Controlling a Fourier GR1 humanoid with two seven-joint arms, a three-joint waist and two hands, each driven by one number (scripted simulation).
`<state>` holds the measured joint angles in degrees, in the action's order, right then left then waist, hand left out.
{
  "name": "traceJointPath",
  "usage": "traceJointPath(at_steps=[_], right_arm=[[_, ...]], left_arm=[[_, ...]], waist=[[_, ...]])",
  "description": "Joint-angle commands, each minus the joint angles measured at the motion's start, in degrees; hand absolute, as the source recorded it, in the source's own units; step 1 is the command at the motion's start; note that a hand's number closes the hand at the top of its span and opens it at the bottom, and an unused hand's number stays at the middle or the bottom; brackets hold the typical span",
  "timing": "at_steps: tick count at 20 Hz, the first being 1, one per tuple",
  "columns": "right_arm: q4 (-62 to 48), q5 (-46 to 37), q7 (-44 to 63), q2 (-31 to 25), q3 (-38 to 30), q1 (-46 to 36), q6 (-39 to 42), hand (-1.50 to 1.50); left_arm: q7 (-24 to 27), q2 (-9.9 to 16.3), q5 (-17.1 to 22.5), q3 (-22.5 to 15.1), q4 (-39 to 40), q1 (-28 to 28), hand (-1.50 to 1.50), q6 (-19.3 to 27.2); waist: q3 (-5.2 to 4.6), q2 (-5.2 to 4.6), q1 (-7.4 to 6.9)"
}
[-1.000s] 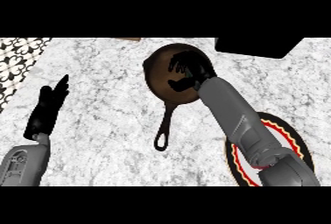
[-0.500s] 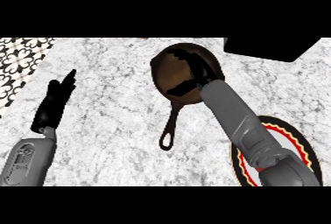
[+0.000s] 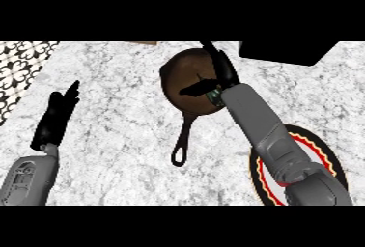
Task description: Pick the eggplant from the plate and place it in the pan
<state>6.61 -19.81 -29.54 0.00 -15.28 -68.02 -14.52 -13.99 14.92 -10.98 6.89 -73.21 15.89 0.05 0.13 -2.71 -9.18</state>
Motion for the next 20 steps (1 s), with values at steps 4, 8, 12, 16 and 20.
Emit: traceJointPath(at_steps=[4, 8, 12, 16, 20], right_arm=[[0.72, 3.28, 1.63, -3.51, -3.68, -1.01, -0.88, -1.50], [1.26, 4.72, 0.03, -8.73, -5.09, 0.72, 4.97, -1.50], [1.24, 5.59, -1.68, -16.51, -6.08, 2.90, 12.70, -1.50], [0.85, 5.26, -2.24, -22.68, -5.66, 4.75, 21.15, -1.50], [0.76, 4.53, -2.66, -26.10, -5.10, 5.18, 24.72, -1.50]], left_arm=[[0.43, -0.19, -0.53, 0.96, 0.00, -1.37, 0.00, 1.92], [0.33, 1.01, 0.67, 2.65, 0.07, -2.55, 0.00, 1.14], [0.29, 1.68, 1.76, 3.34, -2.65, -5.36, 0.00, 0.14], [0.85, 1.15, 1.11, 3.33, -1.27, -4.87, 0.00, 1.12], [0.62, 1.58, 0.60, 3.25, 0.55, -2.61, 0.00, 1.00]], waist=[[-0.05, 0.41, 3.68], [-0.04, 0.96, 5.27], [0.03, 1.03, 5.00], [0.00, 1.16, 5.99], [0.03, 0.85, 5.73]])
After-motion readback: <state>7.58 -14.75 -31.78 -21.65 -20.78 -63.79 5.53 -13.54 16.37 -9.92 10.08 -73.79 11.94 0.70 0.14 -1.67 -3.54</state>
